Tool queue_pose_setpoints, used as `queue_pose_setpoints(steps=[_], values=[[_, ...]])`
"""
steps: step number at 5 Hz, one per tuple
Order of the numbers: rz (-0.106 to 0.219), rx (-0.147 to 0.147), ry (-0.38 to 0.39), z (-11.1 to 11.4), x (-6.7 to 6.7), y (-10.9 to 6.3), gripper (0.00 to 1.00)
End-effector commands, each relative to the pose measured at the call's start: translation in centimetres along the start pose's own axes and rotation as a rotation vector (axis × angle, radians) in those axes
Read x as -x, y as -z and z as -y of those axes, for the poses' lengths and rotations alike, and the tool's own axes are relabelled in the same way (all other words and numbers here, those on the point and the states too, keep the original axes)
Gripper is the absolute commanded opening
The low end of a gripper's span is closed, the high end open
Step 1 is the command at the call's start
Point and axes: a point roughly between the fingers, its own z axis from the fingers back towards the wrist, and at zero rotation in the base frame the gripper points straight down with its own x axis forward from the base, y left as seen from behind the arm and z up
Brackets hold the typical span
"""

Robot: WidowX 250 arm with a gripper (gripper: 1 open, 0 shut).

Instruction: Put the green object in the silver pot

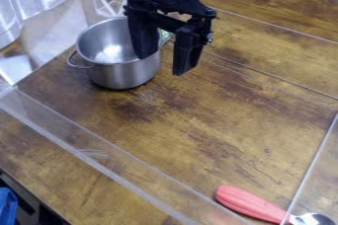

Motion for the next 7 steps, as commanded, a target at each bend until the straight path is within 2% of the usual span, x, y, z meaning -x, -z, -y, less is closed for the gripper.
queue_pose_setpoints(steps=[1, 3, 7], values=[[-0.029, 0.001, -0.002, 0.0, 0.1, 1.0, 1.00], [-0.082, 0.001, -0.005, -0.1, 0.3, 2.8, 1.00], [-0.145, -0.004, -0.018, -0.4, 0.2, 5.4, 1.00]])
